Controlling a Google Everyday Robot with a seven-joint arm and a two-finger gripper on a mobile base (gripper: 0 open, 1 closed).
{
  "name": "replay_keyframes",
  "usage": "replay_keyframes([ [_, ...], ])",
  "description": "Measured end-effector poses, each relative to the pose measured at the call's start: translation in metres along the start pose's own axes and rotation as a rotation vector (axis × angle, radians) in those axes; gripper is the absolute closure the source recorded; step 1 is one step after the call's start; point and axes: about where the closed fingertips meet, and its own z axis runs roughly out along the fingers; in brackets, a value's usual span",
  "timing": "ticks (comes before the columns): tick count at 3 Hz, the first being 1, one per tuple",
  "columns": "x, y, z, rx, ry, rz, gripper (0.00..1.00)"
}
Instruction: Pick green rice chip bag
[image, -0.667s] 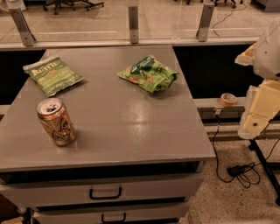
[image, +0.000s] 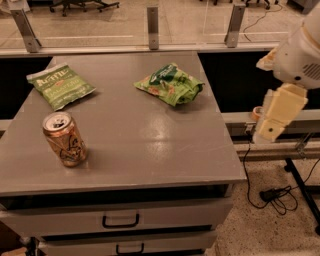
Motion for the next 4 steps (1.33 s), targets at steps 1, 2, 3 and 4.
replay_keyframes([
  [1, -0.032, -0.043, 0.033, 0.012, -0.101, 0.034, 0.0],
  [2, -0.065, -0.082, 0.067, 0.052, -0.169, 0.093, 0.0],
  [3, -0.099, -0.119, 0.102, 0.092, -0.254, 0.206, 0.0],
  [4, -0.124, -0.147, 0.136, 0.093, -0.316, 0.319, 0.0],
])
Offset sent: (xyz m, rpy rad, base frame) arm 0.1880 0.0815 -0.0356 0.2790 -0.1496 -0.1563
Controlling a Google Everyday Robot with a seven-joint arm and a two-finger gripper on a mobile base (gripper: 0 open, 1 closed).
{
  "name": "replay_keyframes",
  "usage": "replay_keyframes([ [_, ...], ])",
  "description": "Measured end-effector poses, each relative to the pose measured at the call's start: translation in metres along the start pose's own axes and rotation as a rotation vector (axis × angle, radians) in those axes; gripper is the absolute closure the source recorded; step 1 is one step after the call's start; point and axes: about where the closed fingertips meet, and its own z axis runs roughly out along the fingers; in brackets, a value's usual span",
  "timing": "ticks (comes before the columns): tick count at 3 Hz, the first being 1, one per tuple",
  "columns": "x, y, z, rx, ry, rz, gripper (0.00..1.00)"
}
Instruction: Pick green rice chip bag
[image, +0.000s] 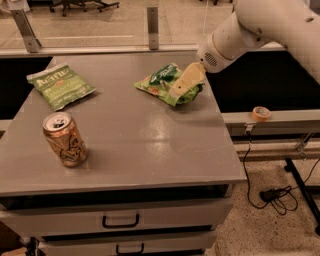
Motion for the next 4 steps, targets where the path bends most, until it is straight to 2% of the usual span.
replay_keyframes([
  [1, -0.01, -0.001, 0.046, -0.071, -0.03, 0.138, 0.02],
  [2, -0.002, 0.008, 0.068, -0.127, -0.004, 0.213, 0.24],
  [3, -0.005, 0.013, 0.063, -0.175, -0.046, 0.231, 0.47],
  [4, -0.025, 0.02, 0.033, -0.212, -0.141, 0.16, 0.7],
])
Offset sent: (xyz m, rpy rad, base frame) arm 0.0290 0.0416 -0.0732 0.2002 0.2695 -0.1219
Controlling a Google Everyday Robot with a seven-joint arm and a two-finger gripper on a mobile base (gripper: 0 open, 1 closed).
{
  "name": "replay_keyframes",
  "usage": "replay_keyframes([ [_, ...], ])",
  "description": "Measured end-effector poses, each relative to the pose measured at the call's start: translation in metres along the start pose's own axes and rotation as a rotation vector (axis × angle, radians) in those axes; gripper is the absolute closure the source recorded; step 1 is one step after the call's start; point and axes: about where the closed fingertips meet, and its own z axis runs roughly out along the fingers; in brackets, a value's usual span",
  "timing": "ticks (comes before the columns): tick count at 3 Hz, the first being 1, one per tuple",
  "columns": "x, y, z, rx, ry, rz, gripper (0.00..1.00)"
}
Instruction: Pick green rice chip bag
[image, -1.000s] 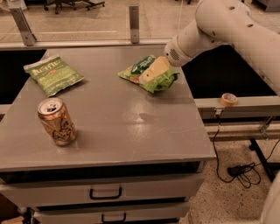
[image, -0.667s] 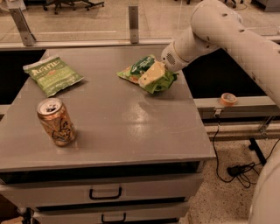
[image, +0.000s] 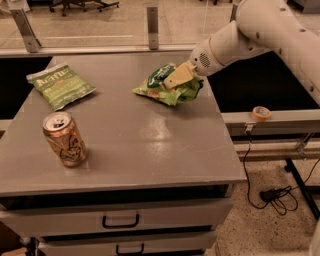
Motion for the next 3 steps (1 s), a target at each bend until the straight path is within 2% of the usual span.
replay_keyframes([
  [1, -0.031, 0.019, -0.031, -0.062, -0.109, -0.112, 0.93],
  [2, -0.061, 0.034, -0.062, -0.148, -0.245, -0.2, 1.0],
  [3, -0.07, 0.037, -0.068, -0.156, -0.271, -0.214, 1.0],
])
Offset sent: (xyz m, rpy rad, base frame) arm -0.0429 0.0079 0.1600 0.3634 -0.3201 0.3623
